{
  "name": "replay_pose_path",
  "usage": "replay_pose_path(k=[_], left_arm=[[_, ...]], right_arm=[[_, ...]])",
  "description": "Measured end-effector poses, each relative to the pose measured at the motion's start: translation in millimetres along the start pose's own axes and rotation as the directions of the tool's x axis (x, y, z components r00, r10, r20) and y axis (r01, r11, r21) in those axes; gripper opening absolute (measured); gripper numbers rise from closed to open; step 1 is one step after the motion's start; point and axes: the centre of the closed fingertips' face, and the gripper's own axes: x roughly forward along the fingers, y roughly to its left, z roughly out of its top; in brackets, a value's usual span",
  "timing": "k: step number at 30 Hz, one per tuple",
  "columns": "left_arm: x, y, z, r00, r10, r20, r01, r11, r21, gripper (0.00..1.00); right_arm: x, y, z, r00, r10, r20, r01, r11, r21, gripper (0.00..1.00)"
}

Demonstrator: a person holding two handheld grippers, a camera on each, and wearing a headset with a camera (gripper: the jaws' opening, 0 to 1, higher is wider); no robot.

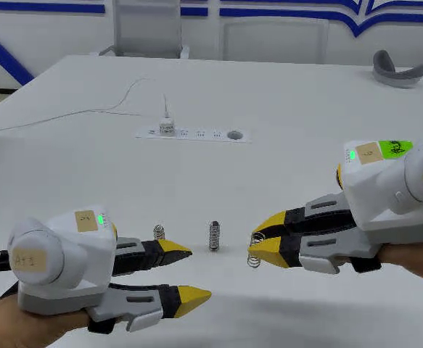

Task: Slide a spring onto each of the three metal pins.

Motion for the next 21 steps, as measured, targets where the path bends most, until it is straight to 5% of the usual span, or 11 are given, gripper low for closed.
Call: replay_pose_path(k=[21], left_arm=[[-28.7, 20.2, -13.0, 0.9935, 0.110, 0.029, -0.108, 0.991, -0.080, 0.46]], right_arm=[[-9.4, -25.3, -0.8, 0.9966, -0.082, 0.012, 0.082, 0.996, 0.027, 0.12]])
